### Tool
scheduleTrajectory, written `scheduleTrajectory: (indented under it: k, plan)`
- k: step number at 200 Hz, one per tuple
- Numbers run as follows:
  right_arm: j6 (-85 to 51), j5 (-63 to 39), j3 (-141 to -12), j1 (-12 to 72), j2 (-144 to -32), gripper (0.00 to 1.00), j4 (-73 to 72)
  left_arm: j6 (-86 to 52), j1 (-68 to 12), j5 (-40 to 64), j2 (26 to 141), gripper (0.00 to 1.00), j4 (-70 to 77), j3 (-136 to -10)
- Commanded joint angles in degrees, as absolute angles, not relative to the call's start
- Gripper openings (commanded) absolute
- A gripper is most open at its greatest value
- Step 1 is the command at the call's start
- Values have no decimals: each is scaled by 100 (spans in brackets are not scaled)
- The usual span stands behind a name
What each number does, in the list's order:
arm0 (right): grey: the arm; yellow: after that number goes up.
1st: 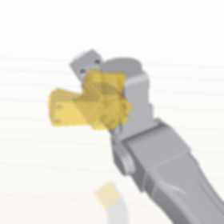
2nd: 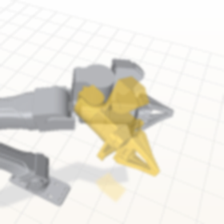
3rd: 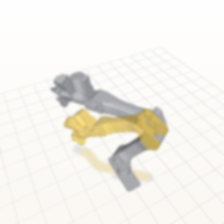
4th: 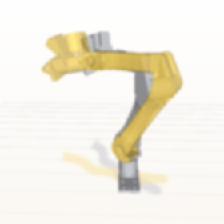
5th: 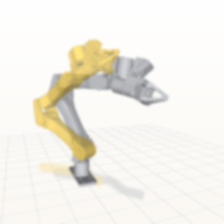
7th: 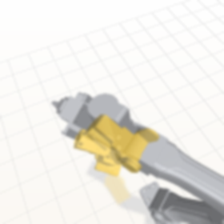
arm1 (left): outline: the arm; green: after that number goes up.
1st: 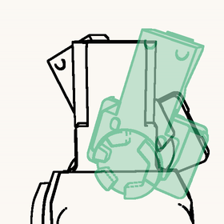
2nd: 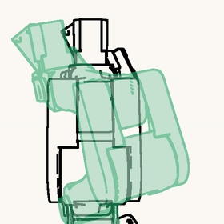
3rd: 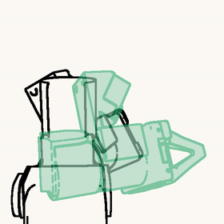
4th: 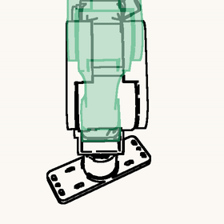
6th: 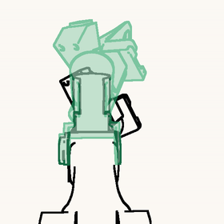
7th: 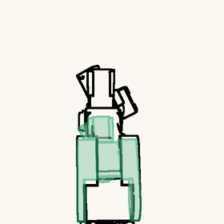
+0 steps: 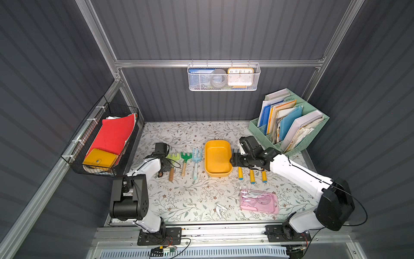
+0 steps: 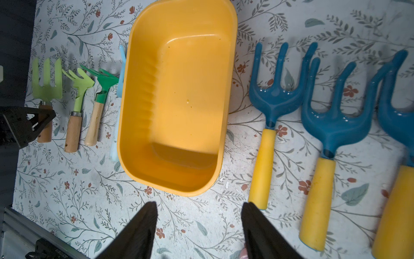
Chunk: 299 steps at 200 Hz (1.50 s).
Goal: Take the hand rake out of the storage box
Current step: Place the rake at the center of the board.
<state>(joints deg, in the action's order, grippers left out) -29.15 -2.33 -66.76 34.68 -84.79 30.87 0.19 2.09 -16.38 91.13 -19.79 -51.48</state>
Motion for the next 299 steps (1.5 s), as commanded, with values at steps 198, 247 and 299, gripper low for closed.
scheduleTrajectory:
  k: [198, 247, 299]
  plan:
    - [-2951, -185, -6803, 3495, -8651, 65, 3094, 152, 341, -1978, 10004, 26, -1898, -5375]
    - [-2953, -205, -6829, 3490, -8719, 65, 3076, 81, 413, -1951, 10072, 36, -1897, -5377]
    - [-2973, -246, -6854, 3496, -8728, 65, 3076, -7, 415, -2025, 10011, 45, -1946, -5357]
